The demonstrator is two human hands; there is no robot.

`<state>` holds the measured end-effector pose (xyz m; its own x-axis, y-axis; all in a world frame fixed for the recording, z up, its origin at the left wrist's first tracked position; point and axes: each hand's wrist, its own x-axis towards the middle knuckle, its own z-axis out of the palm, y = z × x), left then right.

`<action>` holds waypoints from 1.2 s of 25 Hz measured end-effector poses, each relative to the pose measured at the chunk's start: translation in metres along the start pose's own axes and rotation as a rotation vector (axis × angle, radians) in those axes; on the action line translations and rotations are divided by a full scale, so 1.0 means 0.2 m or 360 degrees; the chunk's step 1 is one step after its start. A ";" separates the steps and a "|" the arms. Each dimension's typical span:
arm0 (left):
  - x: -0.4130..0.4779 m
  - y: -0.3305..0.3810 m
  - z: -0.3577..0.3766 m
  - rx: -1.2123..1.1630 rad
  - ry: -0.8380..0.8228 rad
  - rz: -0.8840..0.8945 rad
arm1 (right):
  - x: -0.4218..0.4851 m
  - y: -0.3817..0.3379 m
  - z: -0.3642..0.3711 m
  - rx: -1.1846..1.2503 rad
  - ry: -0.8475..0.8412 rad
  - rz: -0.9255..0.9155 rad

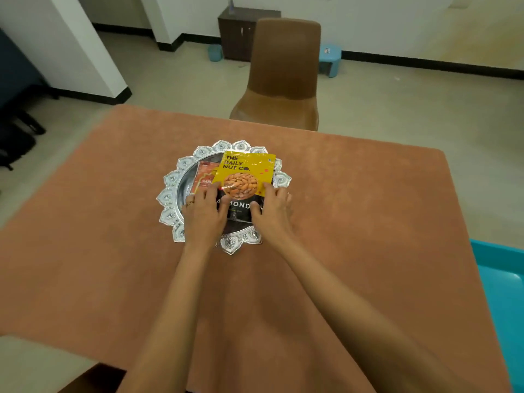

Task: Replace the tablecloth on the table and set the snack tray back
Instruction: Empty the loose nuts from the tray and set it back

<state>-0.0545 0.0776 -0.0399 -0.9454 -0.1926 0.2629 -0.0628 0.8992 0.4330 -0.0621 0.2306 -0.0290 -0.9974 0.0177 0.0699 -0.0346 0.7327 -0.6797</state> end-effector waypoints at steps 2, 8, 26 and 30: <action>-0.03 -0.06 0.01 0.0140 -0.0081 -0.0029 | 0.00 -0.03 0.05 -0.0152 -0.0005 -0.0078; -0.12 -0.03 -0.06 -0.0009 0.0198 -0.0135 | -0.07 0.36 -0.15 0.0534 0.0272 0.0281; -0.91 0.30 0.56 -0.0370 -0.0622 0.0254 | -0.53 1.00 0.06 -0.0220 -0.0014 0.0615; -0.94 0.30 0.55 -0.0422 -0.0608 0.0249 | -0.53 0.99 0.04 -0.0053 0.0019 0.0585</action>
<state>0.0832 0.2109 -0.1589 -0.9898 0.1393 0.0290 0.1262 0.7655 0.6310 0.0369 0.3680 -0.1765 -0.9420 0.2918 -0.1660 0.3283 0.6976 -0.6369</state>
